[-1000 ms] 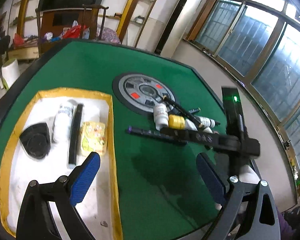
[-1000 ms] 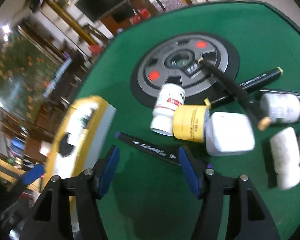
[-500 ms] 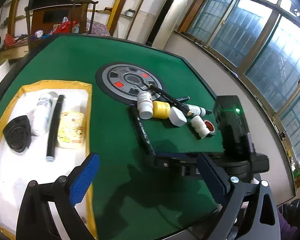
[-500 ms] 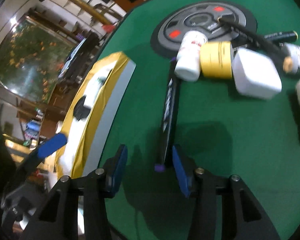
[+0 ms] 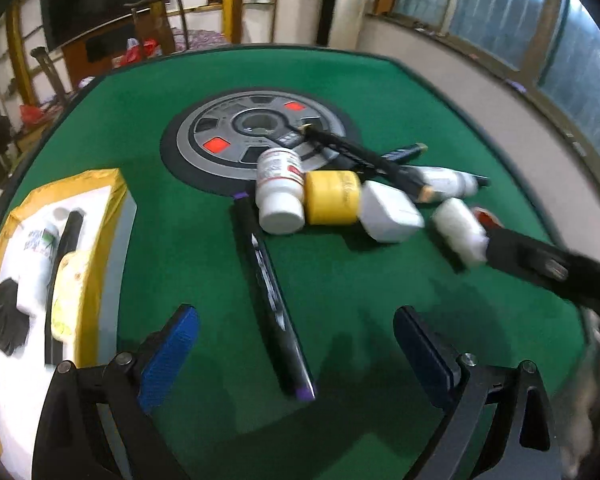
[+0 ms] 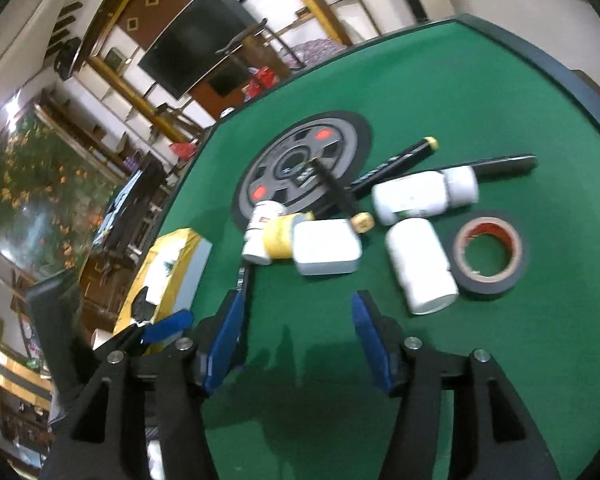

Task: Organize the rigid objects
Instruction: 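Grasp the purple-capped marker with the left gripper while the right gripper grasps the white square block, then lift the marker and white block off the table with both grippers, then carry the marker and white block into the tray and open both grippers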

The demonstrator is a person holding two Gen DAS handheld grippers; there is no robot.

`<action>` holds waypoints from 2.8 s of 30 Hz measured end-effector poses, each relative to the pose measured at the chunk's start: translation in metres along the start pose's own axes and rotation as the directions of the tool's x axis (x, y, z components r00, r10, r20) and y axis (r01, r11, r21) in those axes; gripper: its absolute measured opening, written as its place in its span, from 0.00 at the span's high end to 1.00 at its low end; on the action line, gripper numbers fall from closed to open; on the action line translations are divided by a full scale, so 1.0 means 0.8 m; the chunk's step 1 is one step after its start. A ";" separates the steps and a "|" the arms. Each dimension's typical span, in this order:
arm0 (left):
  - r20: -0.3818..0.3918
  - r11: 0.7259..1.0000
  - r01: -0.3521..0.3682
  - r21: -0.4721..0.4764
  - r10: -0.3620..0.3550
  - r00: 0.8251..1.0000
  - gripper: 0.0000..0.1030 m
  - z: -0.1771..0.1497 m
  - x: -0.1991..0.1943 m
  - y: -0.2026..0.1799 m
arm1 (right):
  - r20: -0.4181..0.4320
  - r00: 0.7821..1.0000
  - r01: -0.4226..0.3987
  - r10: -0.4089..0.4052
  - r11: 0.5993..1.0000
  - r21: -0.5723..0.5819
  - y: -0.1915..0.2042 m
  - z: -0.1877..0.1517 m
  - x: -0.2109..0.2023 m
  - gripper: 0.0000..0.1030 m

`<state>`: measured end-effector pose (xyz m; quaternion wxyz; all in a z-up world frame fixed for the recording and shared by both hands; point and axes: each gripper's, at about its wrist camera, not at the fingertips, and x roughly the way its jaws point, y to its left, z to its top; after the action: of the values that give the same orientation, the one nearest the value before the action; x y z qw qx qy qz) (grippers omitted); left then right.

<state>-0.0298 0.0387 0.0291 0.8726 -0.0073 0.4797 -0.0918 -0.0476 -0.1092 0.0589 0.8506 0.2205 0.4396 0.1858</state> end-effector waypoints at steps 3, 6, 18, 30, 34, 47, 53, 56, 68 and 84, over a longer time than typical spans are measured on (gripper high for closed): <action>-0.013 1.000 -0.016 -0.027 0.015 1.000 0.14 0.009 0.024 0.002 | 0.008 1.000 0.006 -0.006 1.000 0.026 -0.017 0.002 -0.005 0.45; -0.013 0.999 0.016 -0.039 -0.017 1.000 0.45 0.008 0.025 0.010 | 0.024 1.000 0.009 -0.010 0.999 0.043 -0.029 0.003 -0.009 0.45; -0.023 0.999 0.017 -0.050 -0.019 1.000 0.49 -0.008 0.001 0.014 | -0.008 1.000 0.028 -0.028 1.000 -0.004 0.005 0.023 0.045 0.41; 0.022 0.992 0.078 -0.104 -0.076 0.997 0.73 0.003 0.012 0.037 | -0.033 0.975 0.217 -0.219 0.975 -0.055 0.019 0.045 0.103 0.41; 0.033 0.989 0.098 -0.108 -0.095 0.995 0.73 -0.005 0.007 0.038 | -0.042 0.967 0.247 -0.252 0.964 -0.098 0.022 0.046 0.109 0.48; 0.009 0.998 0.023 -0.054 -0.022 1.000 0.43 0.001 0.020 0.018 | -0.078 0.987 0.140 -0.144 0.989 -0.050 0.004 0.011 0.069 0.52; 0.033 0.996 -0.051 0.072 0.049 0.998 0.71 0.017 0.037 -0.009 | -0.042 0.994 0.101 -0.102 0.995 -0.021 -0.007 0.000 0.050 0.52; 0.022 0.999 0.004 0.032 -0.005 1.000 0.80 0.015 0.027 0.005 | -0.024 0.996 0.090 -0.091 0.996 -0.022 -0.007 -0.003 0.045 0.52; 0.143 0.990 0.144 -0.011 -0.141 0.980 0.83 -0.007 -0.057 0.034 | 0.012 1.000 0.029 -0.028 0.999 -0.041 0.013 -0.013 0.028 0.52; 0.005 0.996 -0.053 0.075 0.053 0.999 0.84 0.002 0.020 0.002 | 0.028 0.999 0.042 -0.041 0.999 -0.032 0.017 -0.025 0.015 0.52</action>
<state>-0.0196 0.0375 0.0162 0.8751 0.0380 0.4745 -0.0866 -0.0596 -0.0873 0.0479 0.8637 0.2001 0.4294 0.1721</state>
